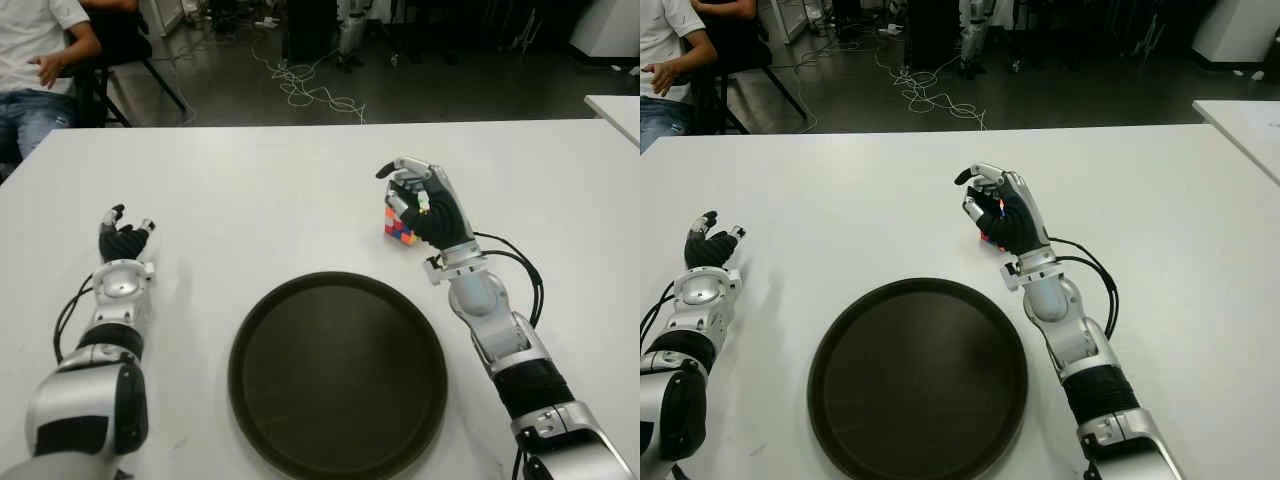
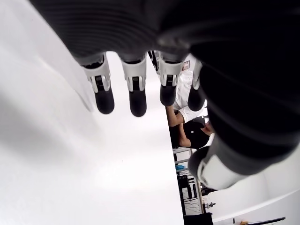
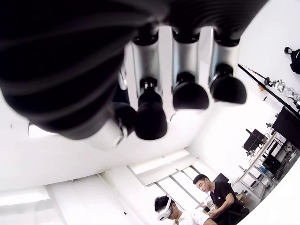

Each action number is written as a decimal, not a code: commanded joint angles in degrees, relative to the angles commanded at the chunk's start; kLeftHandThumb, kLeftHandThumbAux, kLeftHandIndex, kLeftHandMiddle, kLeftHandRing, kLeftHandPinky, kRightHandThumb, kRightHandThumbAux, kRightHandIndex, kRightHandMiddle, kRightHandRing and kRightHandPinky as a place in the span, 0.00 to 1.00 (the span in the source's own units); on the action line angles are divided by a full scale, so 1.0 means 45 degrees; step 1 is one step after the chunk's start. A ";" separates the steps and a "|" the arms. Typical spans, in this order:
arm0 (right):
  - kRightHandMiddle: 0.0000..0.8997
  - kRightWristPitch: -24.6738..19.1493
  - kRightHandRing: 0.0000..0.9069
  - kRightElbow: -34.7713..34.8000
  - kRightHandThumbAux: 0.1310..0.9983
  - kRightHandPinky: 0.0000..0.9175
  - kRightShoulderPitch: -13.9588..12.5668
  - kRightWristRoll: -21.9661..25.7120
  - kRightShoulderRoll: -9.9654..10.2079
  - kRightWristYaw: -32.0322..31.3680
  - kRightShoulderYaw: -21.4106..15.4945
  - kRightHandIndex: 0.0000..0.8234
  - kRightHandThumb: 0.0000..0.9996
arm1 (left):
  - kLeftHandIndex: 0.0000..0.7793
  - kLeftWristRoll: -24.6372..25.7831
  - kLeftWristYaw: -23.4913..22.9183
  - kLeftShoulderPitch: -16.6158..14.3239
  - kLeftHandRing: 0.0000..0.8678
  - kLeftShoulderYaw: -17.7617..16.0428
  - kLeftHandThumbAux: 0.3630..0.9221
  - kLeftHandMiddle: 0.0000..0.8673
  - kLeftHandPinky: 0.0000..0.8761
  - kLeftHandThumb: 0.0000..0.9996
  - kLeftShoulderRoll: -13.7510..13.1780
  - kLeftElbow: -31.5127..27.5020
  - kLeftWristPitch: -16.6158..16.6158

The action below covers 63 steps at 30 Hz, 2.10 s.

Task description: Pick up the Rubik's Cube and put it in the plate

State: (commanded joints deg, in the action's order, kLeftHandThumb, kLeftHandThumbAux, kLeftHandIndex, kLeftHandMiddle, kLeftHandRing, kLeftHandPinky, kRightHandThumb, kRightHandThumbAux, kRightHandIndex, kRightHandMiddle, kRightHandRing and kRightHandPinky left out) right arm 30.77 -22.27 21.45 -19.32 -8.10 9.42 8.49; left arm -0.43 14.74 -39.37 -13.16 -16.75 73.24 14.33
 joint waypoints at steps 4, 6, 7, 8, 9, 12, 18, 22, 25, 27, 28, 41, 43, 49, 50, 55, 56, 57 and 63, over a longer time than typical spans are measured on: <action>0.90 0.0047 0.92 -0.0066 0.68 0.91 0.0008 0.0200 -0.0020 -0.0179 -0.0036 0.53 0.69 | 0.07 -0.0012 0.0009 0.0003 0.10 0.0016 0.67 0.07 0.14 0.07 0.0013 -0.0007 0.0019; 0.89 0.0098 0.91 -0.0107 0.68 0.91 0.0013 0.0252 -0.0032 -0.0231 -0.0060 0.53 0.69 | 0.07 -0.0038 0.0032 0.0004 0.10 0.0041 0.66 0.07 0.14 0.07 0.0017 -0.0010 0.0016; 0.89 0.0121 0.91 -0.0124 0.68 0.91 0.0016 0.0268 -0.0038 -0.0249 -0.0070 0.53 0.69 | 0.07 -0.0048 0.0040 0.0004 0.10 0.0052 0.66 0.07 0.13 0.07 0.0019 -0.0012 0.0013; 0.89 0.0156 0.91 -0.0148 0.68 0.91 0.0021 0.0282 -0.0049 -0.0256 -0.0082 0.53 0.69 | 0.07 -0.0060 0.0048 0.0004 0.10 0.0065 0.66 0.07 0.13 0.07 0.0021 -0.0014 0.0007; 0.89 0.0184 0.91 -0.0168 0.68 0.91 0.0026 0.0292 -0.0057 -0.0263 -0.0090 0.53 0.69 | 0.07 -0.0067 0.0054 0.0004 0.10 0.0075 0.66 0.07 0.13 0.07 0.0022 -0.0015 0.0003; 0.89 0.0256 0.91 -0.0282 0.68 0.91 0.0043 0.0254 -0.0144 -0.0235 -0.0133 0.53 0.69 | 0.07 -0.0091 0.0088 0.0014 0.10 0.0114 0.65 0.07 0.13 0.07 0.0030 -0.0020 -0.0009; 0.89 0.0045 0.91 -0.0651 0.68 0.90 0.0272 0.0342 -0.0473 -0.0364 -0.0370 0.53 0.69 | 0.08 -0.0077 0.0130 0.0032 0.10 0.0158 0.66 0.07 0.15 0.07 0.0050 -0.0034 0.0029; 0.89 -0.0115 0.91 -0.1252 0.68 0.90 0.0611 0.0499 -0.0702 -0.0464 -0.0631 0.53 0.69 | 0.08 -0.0093 0.0163 0.0045 0.10 0.0179 0.67 0.06 0.14 0.08 0.0047 -0.0035 0.0066; 0.88 -0.0215 0.90 -0.1980 0.68 0.89 0.1065 0.0519 -0.0916 -0.0403 -0.0836 0.53 0.69 | 0.07 -0.0052 0.0123 0.0059 0.10 0.0139 0.66 0.06 0.14 0.08 0.0059 -0.0040 0.0111; 0.88 -0.0195 0.90 -0.2272 0.68 0.89 0.1243 0.0517 -0.0985 -0.0367 -0.0896 0.53 0.69 | 0.06 -0.0036 0.0108 0.0064 0.10 0.0122 0.66 0.06 0.13 0.08 0.0064 -0.0043 0.0126; 0.88 -0.0161 0.90 -0.2682 0.68 0.89 0.1539 0.0481 -0.1071 -0.0302 -0.0936 0.53 0.69 | 0.06 -0.0016 0.0090 0.0063 0.10 0.0103 0.66 0.06 0.13 0.08 0.0069 -0.0047 0.0136; 0.64 -0.0061 0.71 -0.3979 0.70 0.72 0.2454 -0.0760 -0.1531 0.1021 -0.0577 0.51 0.67 | 0.07 -0.0004 0.0112 0.0024 0.12 0.0077 0.66 0.09 0.15 0.09 0.0100 -0.0026 -0.0012; 0.60 -0.0053 0.68 -0.4078 0.70 0.70 0.2527 -0.0813 -0.1558 0.1061 -0.0543 0.51 0.67 | 0.07 -0.0047 0.0158 0.0018 0.12 0.0115 0.65 0.09 0.15 0.08 0.0099 -0.0020 -0.0045; 0.44 -0.0047 0.56 -0.4513 0.70 0.65 0.2859 -0.0868 -0.1609 0.1120 -0.0441 0.49 0.66 | 0.07 -0.0086 0.0276 0.0026 0.12 0.0170 0.66 0.09 0.15 0.09 0.0134 -0.0018 -0.0030; 0.43 -0.0039 0.54 -0.4577 0.70 0.63 0.2904 -0.0871 -0.1616 0.1133 -0.0425 0.49 0.66 | 0.07 -0.0073 0.0280 0.0025 0.12 0.0159 0.67 0.09 0.15 0.10 0.0142 -0.0018 -0.0017; 0.37 -0.0052 0.47 -0.4945 0.71 0.58 0.3197 -0.0981 -0.1650 0.1296 -0.0342 0.48 0.66 | 0.07 -0.0060 0.0291 0.0036 0.10 0.0134 0.68 0.08 0.12 0.09 0.0143 0.0002 0.0019; 0.35 -0.0060 0.44 -0.5024 0.71 0.54 0.3262 -0.1031 -0.1661 0.1356 -0.0321 0.48 0.66 | 0.07 -0.0054 0.0279 0.0038 0.10 0.0129 0.68 0.07 0.12 0.09 0.0140 0.0005 0.0020; 0.34 -0.0059 0.42 -0.5083 0.71 0.52 0.3305 -0.1064 -0.1669 0.1402 -0.0304 0.48 0.66 | 0.07 -0.0048 0.0269 0.0039 0.09 0.0125 0.67 0.07 0.11 0.09 0.0139 0.0005 0.0020; 0.33 -0.0159 0.38 -0.5517 0.71 0.48 0.3649 -0.1377 -0.1739 0.1805 -0.0183 0.48 0.67 | 0.07 -0.0029 0.0229 0.0042 0.10 0.0112 0.65 0.07 0.14 0.10 0.0160 0.0009 -0.0003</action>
State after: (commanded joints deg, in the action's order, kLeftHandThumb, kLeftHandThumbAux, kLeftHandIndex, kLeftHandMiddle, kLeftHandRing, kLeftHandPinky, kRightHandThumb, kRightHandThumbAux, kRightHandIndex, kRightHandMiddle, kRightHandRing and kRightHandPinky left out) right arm 30.05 -47.10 37.87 -25.52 -15.92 17.54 7.67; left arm -0.55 15.77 -39.18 -12.66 -16.03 73.28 14.32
